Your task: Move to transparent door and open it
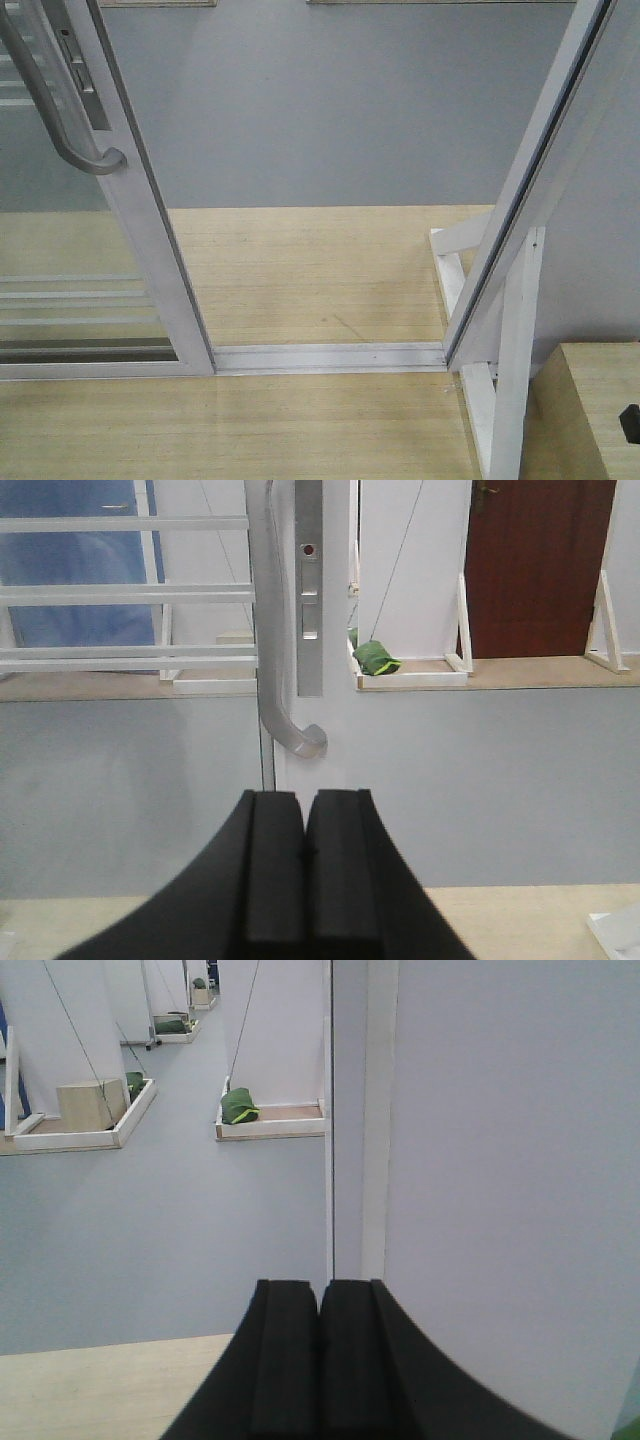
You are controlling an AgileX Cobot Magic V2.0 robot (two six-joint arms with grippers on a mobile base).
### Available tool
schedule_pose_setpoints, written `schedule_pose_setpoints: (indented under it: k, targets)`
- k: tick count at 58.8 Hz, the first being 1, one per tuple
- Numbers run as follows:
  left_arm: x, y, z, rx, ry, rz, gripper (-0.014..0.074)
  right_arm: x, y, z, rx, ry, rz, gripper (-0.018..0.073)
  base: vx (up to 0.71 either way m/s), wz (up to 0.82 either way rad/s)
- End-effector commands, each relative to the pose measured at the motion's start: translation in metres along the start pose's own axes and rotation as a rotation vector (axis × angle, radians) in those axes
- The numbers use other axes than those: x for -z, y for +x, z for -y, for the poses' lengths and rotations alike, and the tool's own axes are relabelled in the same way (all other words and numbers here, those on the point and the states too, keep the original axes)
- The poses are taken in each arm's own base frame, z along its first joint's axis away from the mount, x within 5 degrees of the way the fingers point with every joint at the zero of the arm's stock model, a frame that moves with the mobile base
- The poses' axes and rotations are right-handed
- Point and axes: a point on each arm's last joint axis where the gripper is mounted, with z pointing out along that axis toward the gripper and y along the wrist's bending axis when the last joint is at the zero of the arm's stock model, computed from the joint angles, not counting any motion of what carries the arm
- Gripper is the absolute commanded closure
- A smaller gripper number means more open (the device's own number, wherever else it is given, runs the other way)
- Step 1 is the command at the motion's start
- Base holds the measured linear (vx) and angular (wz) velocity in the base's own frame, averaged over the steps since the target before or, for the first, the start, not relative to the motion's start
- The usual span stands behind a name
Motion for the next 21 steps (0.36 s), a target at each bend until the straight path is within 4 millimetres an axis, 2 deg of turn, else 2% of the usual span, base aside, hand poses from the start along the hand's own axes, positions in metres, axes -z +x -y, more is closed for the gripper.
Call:
schedule_pose_setpoints:
  k: [1,21]
  targets:
    - [-0.0003,0.0024,-0.0001,0.018,0.0,0.062,0.0602,0.0004,-0.0032,-0.0003,0.015,-0.001,0.078,0.0568,0.0,0.0]
    - [-0.0003,0.0024,-0.0001,0.018,0.0,0.062,0.0602,0.0004,-0.0032,-0.0003,0.015,-0.001,0.078,0.0568,0.0,0.0]
